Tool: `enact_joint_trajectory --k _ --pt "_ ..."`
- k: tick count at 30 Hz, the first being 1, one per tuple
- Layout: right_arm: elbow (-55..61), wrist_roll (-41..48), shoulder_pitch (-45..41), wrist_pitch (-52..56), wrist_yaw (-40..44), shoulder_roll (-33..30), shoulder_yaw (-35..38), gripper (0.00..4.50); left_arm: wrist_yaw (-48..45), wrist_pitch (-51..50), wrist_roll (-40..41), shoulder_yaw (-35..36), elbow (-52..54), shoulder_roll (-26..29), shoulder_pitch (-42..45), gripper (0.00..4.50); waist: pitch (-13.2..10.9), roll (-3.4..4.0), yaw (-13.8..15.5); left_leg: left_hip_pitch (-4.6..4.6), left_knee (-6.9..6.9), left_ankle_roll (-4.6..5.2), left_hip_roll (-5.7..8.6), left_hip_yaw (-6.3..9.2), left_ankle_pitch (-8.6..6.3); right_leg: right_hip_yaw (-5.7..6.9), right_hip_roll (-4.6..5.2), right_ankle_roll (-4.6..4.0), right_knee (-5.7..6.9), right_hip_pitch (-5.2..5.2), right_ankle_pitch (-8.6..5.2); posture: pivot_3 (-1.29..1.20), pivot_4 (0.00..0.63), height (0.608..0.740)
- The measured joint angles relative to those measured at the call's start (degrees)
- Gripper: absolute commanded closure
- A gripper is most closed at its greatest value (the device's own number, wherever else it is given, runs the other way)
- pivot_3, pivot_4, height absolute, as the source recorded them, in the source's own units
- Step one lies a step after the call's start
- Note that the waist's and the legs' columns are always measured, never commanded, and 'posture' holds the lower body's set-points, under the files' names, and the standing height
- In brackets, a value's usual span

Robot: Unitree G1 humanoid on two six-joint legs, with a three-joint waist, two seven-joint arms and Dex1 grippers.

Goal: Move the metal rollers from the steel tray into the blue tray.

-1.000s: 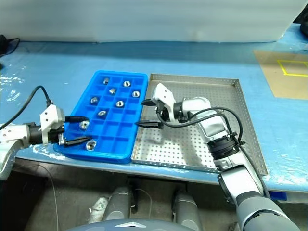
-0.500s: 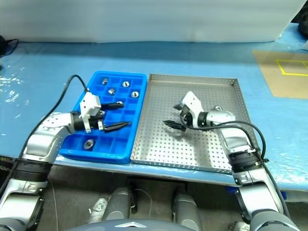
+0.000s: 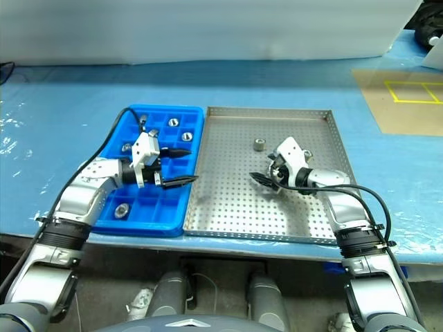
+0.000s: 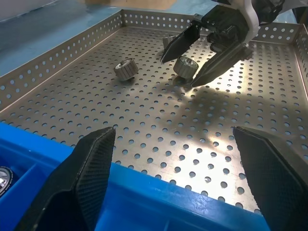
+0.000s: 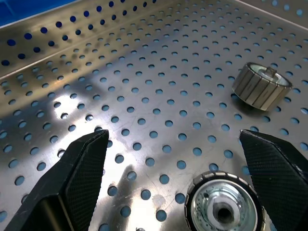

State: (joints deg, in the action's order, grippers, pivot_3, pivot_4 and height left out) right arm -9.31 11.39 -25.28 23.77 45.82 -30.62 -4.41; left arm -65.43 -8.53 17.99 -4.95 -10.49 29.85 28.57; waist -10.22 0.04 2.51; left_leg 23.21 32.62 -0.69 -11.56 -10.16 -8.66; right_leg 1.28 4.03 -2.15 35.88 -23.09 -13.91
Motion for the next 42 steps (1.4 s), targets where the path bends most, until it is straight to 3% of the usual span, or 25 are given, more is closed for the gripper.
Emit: enact_joint_trajectory --k 4,5,7,13,14,24,31,35,42 --pt "-5.4 -1.2 1.1 -3.2 -1.8 1.4 0.6 0.04 -0.1 0.4 -0.5 -0.3 -0.2 -0.4 -0.4 0.39 0.0 0.02 0.0 -0.01 0.09 0.05 0.01 -0.01 -0.04 -0.01 0.01 0.0 -0.01 0.06 0.0 -0.16 0.15 0.74" --pt "-5.7 -1.2 1.1 -3.6 -2.0 1.6 0.6 0.22 -0.2 0.6 -0.5 -0.5 -0.2 -0.5 -0.4 0.36 0.0 0.03 0.0 -0.04 0.12 0.07 0.01 0.0 -0.05 -0.01 0.01 0.0 0.0 0.1 0.0 -0.15 0.15 0.74" --pt "-6.1 -1.3 1.1 -4.3 -2.3 1.8 0.9 0.68 -0.3 0.8 -0.7 -0.7 -0.2 -0.5 -0.5 0.35 0.0 0.03 0.0 -0.06 0.14 0.18 0.0 -0.01 -0.11 -0.01 0.01 0.0 0.02 0.12 0.0 -0.15 0.15 0.74" --pt "-6.9 -1.4 1.1 -5.1 -3.6 2.4 1.5 2.75 -0.4 1.2 -1.3 -0.7 -0.2 -0.4 -0.5 0.35 0.0 0.03 -0.1 -0.08 0.14 0.19 -0.01 -0.01 -0.12 -0.01 0.01 0.0 0.05 0.13 0.0 -0.15 0.15 0.74" --pt "-6.9 -1.4 1.1 -5.1 -3.5 2.5 1.5 2.85 -0.4 1.2 -1.3 -0.7 -0.2 -0.4 -0.5 0.35 0.0 0.03 -0.1 -0.08 0.14 0.19 -0.01 -0.01 -0.12 -0.01 0.0 0.0 0.04 0.13 0.0 -0.15 0.15 0.74" --pt "-2.8 -1.9 0.5 -3.0 -2.4 3.7 0.3 2.84 -1.7 -0.9 0.1 1.0 0.6 3.7 -2.2 0.35 0.0 0.04 -0.2 -0.02 0.12 0.19 -0.08 0.0 -0.12 -0.01 -0.07 -0.01 0.05 0.03 0.0 -0.13 0.15 0.74" --pt "7.5 2.0 -9.3 2.4 2.4 9.0 -4.0 2.84 -2.0 -1.9 1.9 6.8 1.2 9.9 -2.1 0.35 0.0 0.06 -0.2 -0.04 0.03 0.09 -0.22 0.01 -0.07 -0.02 -0.24 -0.05 0.08 -0.05 -0.01 -0.08 0.15 0.74" --pt "3.8 1.9 -15.6 1.1 4.9 14.7 -8.3 2.84 -1.0 -1.5 1.8 9.7 0.2 12.7 -1.9 0.35 0.0 0.05 0.1 -0.02 -0.04 -0.04 -0.21 0.03 0.0 -0.01 -0.23 -0.08 0.04 -0.09 -0.03 -0.01 0.15 0.74" --pt "-12.6 -1.5 -19.4 -5.8 6.0 21.3 -11.2 2.84 2.0 -2.3 2.0 12.8 2.9 14.5 -7.2 0.35 0.0 0.03 1.6 0.18 -0.14 -0.16 -0.19 0.04 0.07 0.1 -0.19 -0.08 -0.05 -0.21 -0.03 0.06 0.15 0.74"
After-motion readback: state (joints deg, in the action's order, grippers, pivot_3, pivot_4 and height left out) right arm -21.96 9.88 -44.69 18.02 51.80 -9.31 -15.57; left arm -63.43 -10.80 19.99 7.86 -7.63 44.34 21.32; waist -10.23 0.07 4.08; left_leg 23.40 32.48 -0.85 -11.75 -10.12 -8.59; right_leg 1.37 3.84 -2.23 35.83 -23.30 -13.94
